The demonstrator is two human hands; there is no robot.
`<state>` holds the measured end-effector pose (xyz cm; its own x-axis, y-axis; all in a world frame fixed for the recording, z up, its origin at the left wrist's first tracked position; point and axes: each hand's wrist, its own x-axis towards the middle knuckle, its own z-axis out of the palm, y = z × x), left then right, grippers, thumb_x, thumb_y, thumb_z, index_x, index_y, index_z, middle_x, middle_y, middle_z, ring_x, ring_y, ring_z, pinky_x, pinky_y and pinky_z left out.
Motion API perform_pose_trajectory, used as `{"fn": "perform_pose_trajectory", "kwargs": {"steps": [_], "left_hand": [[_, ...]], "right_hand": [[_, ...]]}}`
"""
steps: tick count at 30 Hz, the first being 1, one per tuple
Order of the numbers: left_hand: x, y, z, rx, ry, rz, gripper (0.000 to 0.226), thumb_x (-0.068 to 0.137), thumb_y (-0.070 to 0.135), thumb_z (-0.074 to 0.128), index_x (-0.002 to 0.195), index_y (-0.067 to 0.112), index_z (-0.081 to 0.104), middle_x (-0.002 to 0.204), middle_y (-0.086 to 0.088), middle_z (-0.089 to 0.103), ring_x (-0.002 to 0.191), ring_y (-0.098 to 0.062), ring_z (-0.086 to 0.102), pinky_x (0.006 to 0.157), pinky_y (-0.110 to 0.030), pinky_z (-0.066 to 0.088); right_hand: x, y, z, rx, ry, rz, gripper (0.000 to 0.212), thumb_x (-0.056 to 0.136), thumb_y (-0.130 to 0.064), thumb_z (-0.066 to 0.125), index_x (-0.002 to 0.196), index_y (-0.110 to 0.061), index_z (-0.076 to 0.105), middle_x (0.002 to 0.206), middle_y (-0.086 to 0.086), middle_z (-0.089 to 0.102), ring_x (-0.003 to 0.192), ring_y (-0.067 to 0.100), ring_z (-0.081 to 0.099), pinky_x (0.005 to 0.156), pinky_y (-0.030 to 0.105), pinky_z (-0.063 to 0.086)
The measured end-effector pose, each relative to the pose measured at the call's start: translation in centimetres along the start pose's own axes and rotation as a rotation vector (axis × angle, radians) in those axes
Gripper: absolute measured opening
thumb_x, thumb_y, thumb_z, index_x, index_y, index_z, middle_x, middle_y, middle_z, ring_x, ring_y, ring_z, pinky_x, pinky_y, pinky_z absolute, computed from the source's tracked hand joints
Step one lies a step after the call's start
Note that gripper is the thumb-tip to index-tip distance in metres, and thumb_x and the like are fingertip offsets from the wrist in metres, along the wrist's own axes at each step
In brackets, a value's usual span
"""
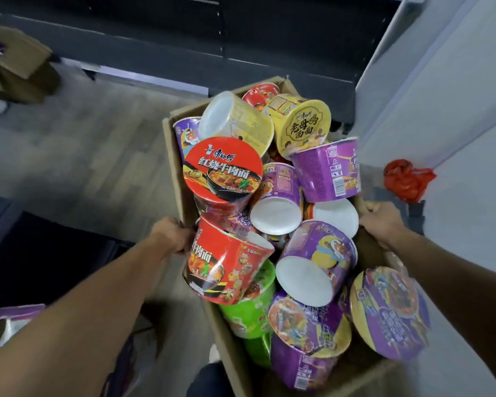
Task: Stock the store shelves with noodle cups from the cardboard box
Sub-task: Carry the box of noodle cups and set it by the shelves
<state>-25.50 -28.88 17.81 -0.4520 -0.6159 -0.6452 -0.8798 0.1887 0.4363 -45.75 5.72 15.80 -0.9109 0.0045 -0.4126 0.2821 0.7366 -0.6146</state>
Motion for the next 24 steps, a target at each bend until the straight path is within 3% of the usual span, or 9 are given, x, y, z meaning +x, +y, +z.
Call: {"fn": "perform_pose_trajectory", "kwargs": {"steps": [3,8,10,15,19,24], "left_hand": [[4.2,1.9,-3.4,-0.022,0.037,-0.001,0.023,0.082,0.012,0.064,0.061,0.003,0.060,0.075,-0.017,0.068,0.067,-0.028,0.069,0.068,-0.042,0.060],[13.4,4.8,-9.6,-0.081,0.027,-0.033,0.018,0.084,0.008,0.060,0.070,-0.003,0.063,0.070,-0.015,0.064,0.060,-0.026,0.063,0.071,-0.041,0.059],[17.5,5.8,-12.2,-0.068,0.015,-0.046,0.016,0.085,0.009,0.061,0.075,-0.003,0.064,0.075,-0.017,0.066,0.064,-0.028,0.065,0.073,-0.042,0.059],[26.3,8.0,-18.1,-0.063,0.021,-0.095,0.017,0.087,0.010,0.061,0.072,0.002,0.061,0.069,-0.010,0.065,0.047,-0.016,0.059,0.044,-0.024,0.052],[33.2,10.0,-22.6,-0.082,0.045,-0.120,0.019,0.088,0.008,0.060,0.069,0.004,0.059,0.065,-0.008,0.062,0.050,-0.017,0.058,0.046,-0.024,0.051],[42.1,12.4,-27.6,-0.120,0.097,-0.159,0.020,0.088,0.011,0.062,0.069,0.007,0.057,0.069,-0.009,0.062,0.056,-0.020,0.058,0.042,-0.021,0.048]], "right_hand": [[4.4,-5.6,2.0,-0.043,-0.037,-0.026,0.033,0.080,-0.031,0.069,0.078,0.002,0.068,0.069,0.015,0.065,0.067,0.016,0.054,0.070,0.042,0.054],[10.3,-16.4,6.9,-0.091,-0.128,-0.031,0.019,0.084,-0.027,0.065,0.081,-0.009,0.070,0.074,0.009,0.068,0.064,0.022,0.060,0.063,0.034,0.052],[13.2,-19.7,9.5,-0.062,-0.150,-0.014,0.016,0.082,-0.028,0.068,0.084,-0.013,0.074,0.076,0.007,0.071,0.070,0.024,0.065,0.071,0.038,0.057],[19.1,-27.6,16.4,-0.017,-0.173,0.011,0.019,0.081,-0.032,0.071,0.074,-0.014,0.071,0.072,0.000,0.069,0.069,0.017,0.061,0.072,0.035,0.052],[24.6,-33.8,21.5,0.004,-0.218,-0.034,0.016,0.087,-0.013,0.063,0.085,0.002,0.069,0.066,0.002,0.065,0.067,0.019,0.056,0.068,0.034,0.047],[31.7,-42.5,27.9,-0.032,-0.251,-0.082,0.014,0.088,-0.022,0.063,0.088,-0.011,0.072,0.072,-0.001,0.065,0.066,0.016,0.058,0.072,0.037,0.051]]}}
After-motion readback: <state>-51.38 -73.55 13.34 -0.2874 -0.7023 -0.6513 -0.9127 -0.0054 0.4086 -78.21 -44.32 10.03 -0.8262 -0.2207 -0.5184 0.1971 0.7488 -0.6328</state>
